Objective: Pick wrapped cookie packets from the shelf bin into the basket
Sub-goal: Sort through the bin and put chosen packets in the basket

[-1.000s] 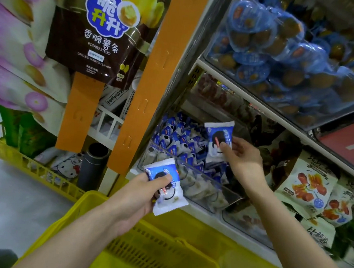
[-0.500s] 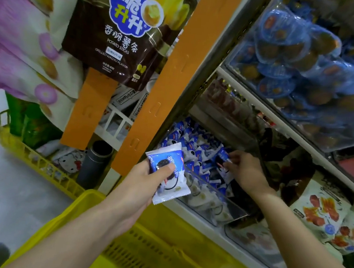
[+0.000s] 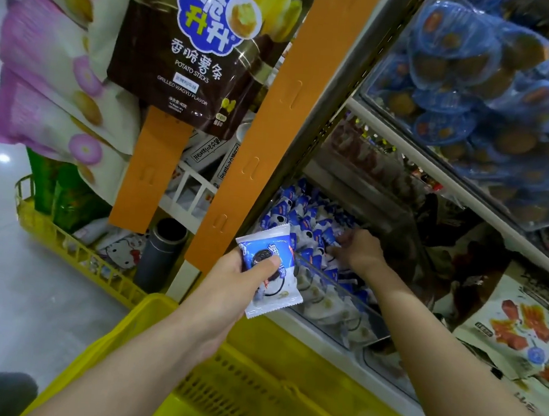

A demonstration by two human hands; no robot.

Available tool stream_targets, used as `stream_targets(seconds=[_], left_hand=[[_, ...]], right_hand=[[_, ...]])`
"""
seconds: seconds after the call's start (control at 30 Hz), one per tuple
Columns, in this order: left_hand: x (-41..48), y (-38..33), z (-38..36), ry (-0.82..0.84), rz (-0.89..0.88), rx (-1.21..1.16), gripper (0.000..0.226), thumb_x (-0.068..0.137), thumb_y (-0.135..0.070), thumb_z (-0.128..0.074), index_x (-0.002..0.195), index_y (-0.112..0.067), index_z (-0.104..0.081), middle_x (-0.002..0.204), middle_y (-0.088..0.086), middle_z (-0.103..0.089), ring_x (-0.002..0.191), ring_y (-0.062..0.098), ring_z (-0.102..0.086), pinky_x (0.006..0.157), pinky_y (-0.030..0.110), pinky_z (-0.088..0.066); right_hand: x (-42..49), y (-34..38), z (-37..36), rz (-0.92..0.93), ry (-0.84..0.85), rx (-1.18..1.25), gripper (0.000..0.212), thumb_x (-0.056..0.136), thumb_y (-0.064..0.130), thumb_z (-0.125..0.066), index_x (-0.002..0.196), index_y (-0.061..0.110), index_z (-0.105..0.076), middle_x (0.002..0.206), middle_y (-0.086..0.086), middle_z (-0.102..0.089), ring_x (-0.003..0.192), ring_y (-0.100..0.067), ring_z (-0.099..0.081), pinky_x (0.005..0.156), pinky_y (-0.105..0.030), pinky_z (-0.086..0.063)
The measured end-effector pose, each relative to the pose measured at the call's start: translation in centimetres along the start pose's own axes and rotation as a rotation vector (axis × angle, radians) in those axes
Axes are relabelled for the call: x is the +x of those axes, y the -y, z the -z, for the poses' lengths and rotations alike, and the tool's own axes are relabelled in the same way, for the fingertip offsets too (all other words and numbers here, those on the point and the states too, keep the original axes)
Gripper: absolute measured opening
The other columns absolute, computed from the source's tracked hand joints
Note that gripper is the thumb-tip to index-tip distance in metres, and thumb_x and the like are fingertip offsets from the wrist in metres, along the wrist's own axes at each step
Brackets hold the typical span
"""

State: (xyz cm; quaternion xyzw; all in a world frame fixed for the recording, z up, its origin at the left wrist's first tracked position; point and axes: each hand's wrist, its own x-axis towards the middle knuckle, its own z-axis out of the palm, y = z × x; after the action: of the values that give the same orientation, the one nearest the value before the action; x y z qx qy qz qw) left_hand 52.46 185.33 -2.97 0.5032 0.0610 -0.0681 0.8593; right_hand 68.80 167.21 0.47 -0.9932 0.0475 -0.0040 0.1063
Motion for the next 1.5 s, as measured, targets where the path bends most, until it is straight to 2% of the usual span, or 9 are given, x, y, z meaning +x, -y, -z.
stream_targets(seconds=[0.3,0.4,0.5,0.7,0.8,0.97,1.23,1.4,1.5], left_hand=[[0.1,0.3,-0.1,0.026,0.004,0.063,0.016,0.090,-0.024,-0.057,0.104,-0.019,-0.063,0.095,0.009,-0.068,0.083,0.011,-0.063,0.075,0.024,-0.052],[-0.4,0.4,0.0,0.056,0.017,0.125,0.014,0.089,-0.025,-0.059,0.098,-0.016,-0.066,0.094,0.004,-0.072,0.085,0.010,-0.067,0.075,0.026,-0.053],[-0.8,0.9,-0.2,0.043,0.017,0.215,0.012,0.088,-0.022,-0.060,0.099,-0.018,-0.063,0.101,0.009,-0.071,0.097,0.021,-0.066,0.090,0.036,-0.052],[-1.6,2.5,-0.9,0.062,-0.008,0.315,0.019,0.086,-0.011,-0.062,0.104,-0.016,-0.057,0.089,-0.001,-0.068,0.067,-0.004,-0.063,0.054,0.008,-0.045],[-2.0,3.5,-1.0,0.059,-0.030,0.405,0.021,0.084,-0.005,-0.063,0.102,-0.012,-0.055,0.091,0.004,-0.064,0.075,0.005,-0.060,0.062,0.011,-0.048],[-2.1,4.9,-1.2,0.078,-0.067,0.504,0.017,0.085,-0.007,-0.062,0.100,-0.003,-0.054,0.090,0.013,-0.065,0.076,0.014,-0.061,0.070,0.026,-0.050],[-1.1,6.0,-0.7,-0.051,0.062,0.415,0.018,0.092,-0.020,-0.053,0.085,-0.005,-0.061,0.069,0.005,-0.063,0.060,0.008,-0.062,0.049,0.017,-0.046],[-1.0,6.0,-0.6,-0.015,0.130,0.273,0.021,0.092,-0.022,-0.053,0.076,-0.018,-0.067,0.075,0.003,-0.071,0.076,0.016,-0.067,0.070,0.033,-0.048],[-1.1,5.9,-0.9,0.005,0.107,0.293,0.013,0.089,-0.025,-0.057,0.094,-0.017,-0.067,0.090,0.009,-0.072,0.085,0.021,-0.067,0.079,0.039,-0.049]], right_hand=[[-1.6,-1.3,0.5,0.045,0.191,0.069,0.030,0.097,0.032,-0.042,0.087,0.012,-0.061,0.082,-0.007,-0.058,0.074,-0.018,-0.056,0.074,-0.032,-0.045],[-3.9,-1.1,0.6,0.250,-0.093,0.131,0.030,0.097,0.029,-0.043,0.112,0.008,-0.059,0.105,-0.009,-0.058,0.096,-0.022,-0.056,0.085,-0.033,-0.046],[-7.9,0.3,0.9,0.494,-0.315,0.250,0.025,0.097,0.028,-0.043,0.103,0.013,-0.062,0.098,-0.001,-0.056,0.092,-0.016,-0.053,0.079,-0.026,-0.040],[-15.2,0.5,-1.1,0.601,-0.096,0.327,0.028,0.092,0.034,-0.051,0.115,0.021,-0.060,0.097,0.014,-0.056,0.076,0.003,-0.051,0.072,-0.010,-0.040],[-16.2,-0.1,-1.9,0.503,-0.037,0.494,0.006,0.087,0.022,-0.062,0.090,0.023,-0.067,0.082,0.016,-0.062,0.070,-0.005,-0.058,0.067,-0.021,-0.048],[-16.8,-1.6,-3.9,0.315,0.075,0.715,0.023,0.085,0.017,-0.065,0.067,0.030,-0.059,0.068,-0.001,-0.065,0.064,-0.017,-0.057,0.068,-0.044,-0.050],[-17.5,-2.0,-5.5,0.485,-0.008,0.595,0.012,0.088,0.024,-0.061,0.077,0.021,-0.062,0.069,0.010,-0.059,0.066,-0.001,-0.052,0.061,-0.016,-0.040],[-17.5,-2.2,-5.5,0.669,-0.221,0.283,0.015,0.089,0.024,-0.058,0.084,0.011,-0.063,0.077,0.001,-0.058,0.078,-0.016,-0.050,0.066,-0.028,-0.040],[-17.4,-2.4,-5.3,0.553,-0.172,0.442,0.011,0.091,0.022,-0.056,0.085,0.015,-0.062,0.079,0.005,-0.058,0.078,-0.009,-0.051,0.069,-0.024,-0.043]])
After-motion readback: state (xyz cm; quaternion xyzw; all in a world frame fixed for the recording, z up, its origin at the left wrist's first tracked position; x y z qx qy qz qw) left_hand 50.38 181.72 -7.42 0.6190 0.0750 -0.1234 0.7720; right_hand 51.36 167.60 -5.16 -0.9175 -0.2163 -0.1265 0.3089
